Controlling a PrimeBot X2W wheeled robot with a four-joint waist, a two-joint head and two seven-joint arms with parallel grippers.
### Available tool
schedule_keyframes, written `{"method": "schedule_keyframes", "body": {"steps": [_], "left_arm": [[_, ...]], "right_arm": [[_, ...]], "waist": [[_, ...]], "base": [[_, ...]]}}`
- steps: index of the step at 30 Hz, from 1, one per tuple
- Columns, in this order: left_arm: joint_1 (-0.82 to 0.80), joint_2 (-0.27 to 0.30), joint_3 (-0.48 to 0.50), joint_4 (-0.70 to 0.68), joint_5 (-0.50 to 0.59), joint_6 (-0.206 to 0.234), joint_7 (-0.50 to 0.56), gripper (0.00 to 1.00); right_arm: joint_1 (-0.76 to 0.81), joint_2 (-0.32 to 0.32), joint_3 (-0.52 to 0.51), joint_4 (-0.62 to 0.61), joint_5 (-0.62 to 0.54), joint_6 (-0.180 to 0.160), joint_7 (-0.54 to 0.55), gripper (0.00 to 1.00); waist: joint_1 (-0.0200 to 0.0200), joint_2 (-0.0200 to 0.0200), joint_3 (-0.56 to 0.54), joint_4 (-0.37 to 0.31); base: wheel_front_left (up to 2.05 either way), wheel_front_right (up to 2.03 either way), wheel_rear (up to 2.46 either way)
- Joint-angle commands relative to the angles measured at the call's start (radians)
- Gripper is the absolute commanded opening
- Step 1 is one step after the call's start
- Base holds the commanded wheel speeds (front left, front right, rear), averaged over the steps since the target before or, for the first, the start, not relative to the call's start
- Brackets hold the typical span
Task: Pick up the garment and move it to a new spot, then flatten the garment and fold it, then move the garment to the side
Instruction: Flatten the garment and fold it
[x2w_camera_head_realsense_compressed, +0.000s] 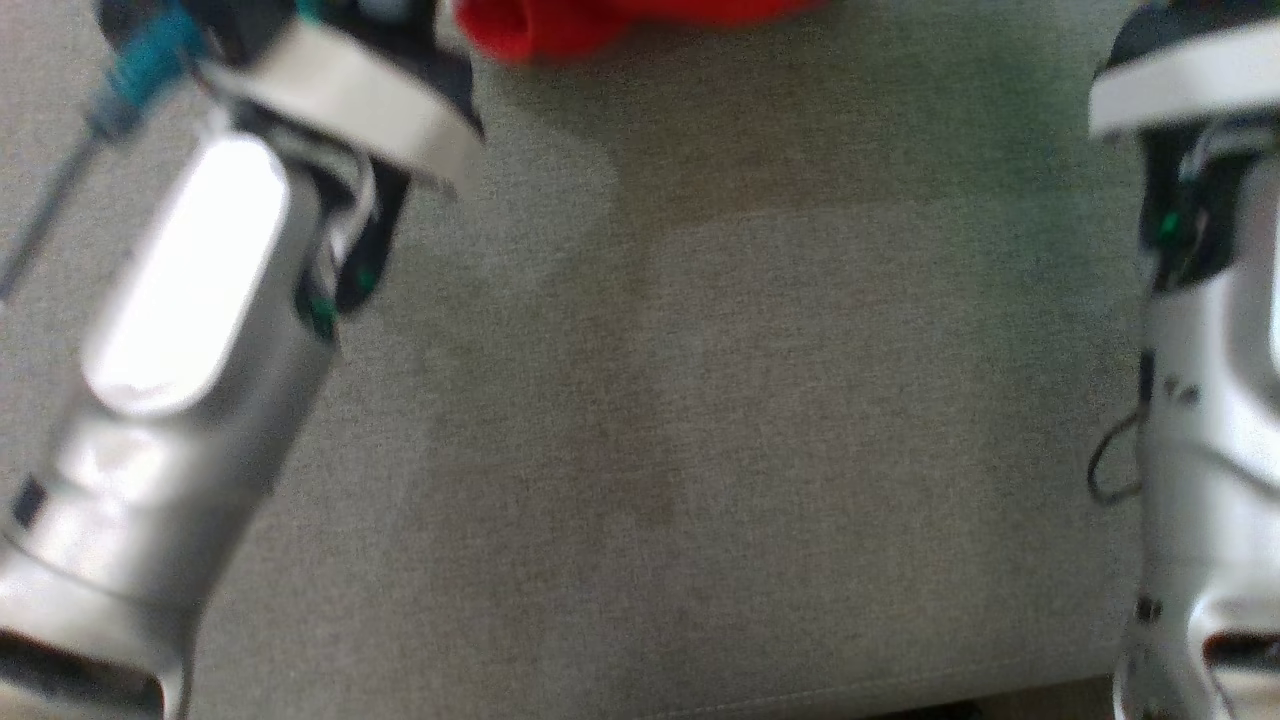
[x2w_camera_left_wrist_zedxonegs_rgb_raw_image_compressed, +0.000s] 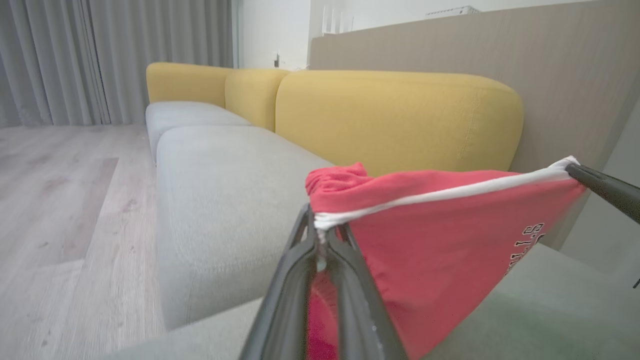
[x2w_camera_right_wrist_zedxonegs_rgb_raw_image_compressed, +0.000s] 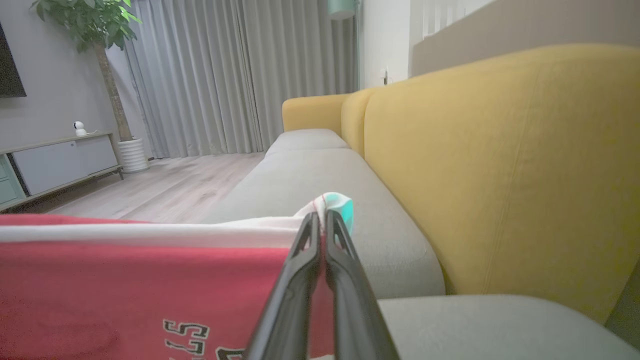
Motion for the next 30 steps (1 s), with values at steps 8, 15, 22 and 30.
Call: {"method": "schedule_keyframes", "body": {"steps": [8, 15, 22, 30], "left_arm": [[0.194, 0.052, 0.002, -0.086, -0.014, 0.027, -0.093, 0.00], [0.410, 0.068, -0.027, -0.192, -0.026, 0.076, -0.143, 0.00], [0.640, 0.099, -0.062, -0.346, -0.049, 0.149, -0.138, 0.00], [0.839, 0.152, -0.075, -0.526, -0.068, 0.238, -0.116, 0.00]], "right_arm": [[0.185, 0.018, 0.043, -0.063, 0.083, -0.001, -0.064, 0.00], [0.395, 0.019, 0.039, -0.173, 0.088, -0.001, -0.070, 0.00], [0.674, 0.019, -0.014, -0.360, 0.090, -0.001, -0.018, 0.00], [0.905, 0.019, -0.052, -0.589, 0.104, -0.001, 0.065, 0.00]], "waist": [[-0.0003, 0.0001, -0.043, 0.001], [-0.0003, 0.0001, -0.166, 0.023], [-0.0003, 0.0001, -0.316, 0.032], [-0.0003, 0.0001, -0.365, 0.035]], "base": [[0.00, 0.00, 0.00], [0.00, 0.00, 0.00], [0.00, 0.00, 0.00], [0.00, 0.00, 0.00]]}}
